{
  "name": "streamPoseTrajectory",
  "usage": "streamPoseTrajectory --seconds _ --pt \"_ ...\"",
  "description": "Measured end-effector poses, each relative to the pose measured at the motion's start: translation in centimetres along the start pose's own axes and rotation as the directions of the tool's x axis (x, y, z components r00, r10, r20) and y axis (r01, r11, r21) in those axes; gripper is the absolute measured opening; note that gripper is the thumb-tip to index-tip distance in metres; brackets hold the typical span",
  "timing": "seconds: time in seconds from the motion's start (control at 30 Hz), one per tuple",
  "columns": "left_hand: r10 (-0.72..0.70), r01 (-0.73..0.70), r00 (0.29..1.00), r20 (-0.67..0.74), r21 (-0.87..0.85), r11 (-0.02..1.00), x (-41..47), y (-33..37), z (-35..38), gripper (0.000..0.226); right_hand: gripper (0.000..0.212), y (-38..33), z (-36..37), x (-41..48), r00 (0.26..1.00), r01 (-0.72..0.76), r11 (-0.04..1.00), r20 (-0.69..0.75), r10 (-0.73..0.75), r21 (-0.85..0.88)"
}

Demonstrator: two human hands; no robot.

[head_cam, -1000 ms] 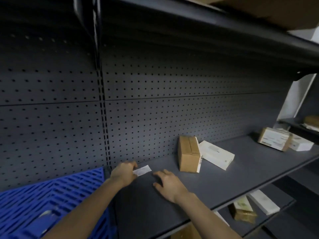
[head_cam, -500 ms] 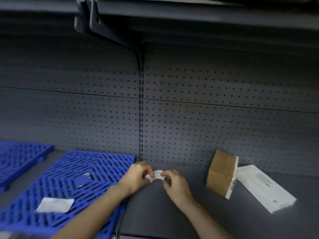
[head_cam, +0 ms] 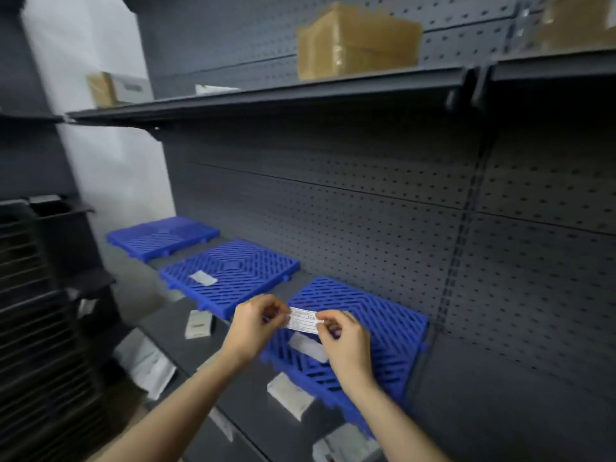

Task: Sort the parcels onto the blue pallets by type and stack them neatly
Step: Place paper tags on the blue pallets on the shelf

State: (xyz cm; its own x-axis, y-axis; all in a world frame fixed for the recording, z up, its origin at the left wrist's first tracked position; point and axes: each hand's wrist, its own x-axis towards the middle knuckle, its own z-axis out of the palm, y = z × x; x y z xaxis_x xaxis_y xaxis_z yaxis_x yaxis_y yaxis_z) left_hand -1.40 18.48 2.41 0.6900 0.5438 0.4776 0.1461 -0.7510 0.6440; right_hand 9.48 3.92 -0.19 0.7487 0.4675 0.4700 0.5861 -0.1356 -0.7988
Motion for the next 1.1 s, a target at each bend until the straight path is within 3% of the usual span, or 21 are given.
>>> streamPoseTrajectory --seconds 0.27,0.5,0.8,1.1 --pt "-0.123 0.131 0.979 -0.16 0.04 0.991 -0.2 -11.6 -14.9 0.012 0.014 -9.2 17.5 0.7 0.987 0.076 0.992 0.133 -0.089 0.099" --pt "-0.135 0.153 0.975 -0.177 0.095 0.984 1.1 -22.0 -24.8 0.022 0.013 -14.5 30.9 2.0 0.976 0.095 0.988 0.185 -0.117 0.125" --pt "-0.152 0.178 0.965 -0.212 0.111 0.978 6.9 -32.1 -29.7 0.023 0.015 -15.8 43.1 7.7 0.96 0.101 0.99 0.252 -0.123 0.098" --pt "-0.1 0.136 0.981 -0.169 0.221 0.966 19.3 -40.7 -31.8 0.028 0.01 -15.1 53.4 19.6 0.968 0.11 0.993 0.221 -0.117 0.044"
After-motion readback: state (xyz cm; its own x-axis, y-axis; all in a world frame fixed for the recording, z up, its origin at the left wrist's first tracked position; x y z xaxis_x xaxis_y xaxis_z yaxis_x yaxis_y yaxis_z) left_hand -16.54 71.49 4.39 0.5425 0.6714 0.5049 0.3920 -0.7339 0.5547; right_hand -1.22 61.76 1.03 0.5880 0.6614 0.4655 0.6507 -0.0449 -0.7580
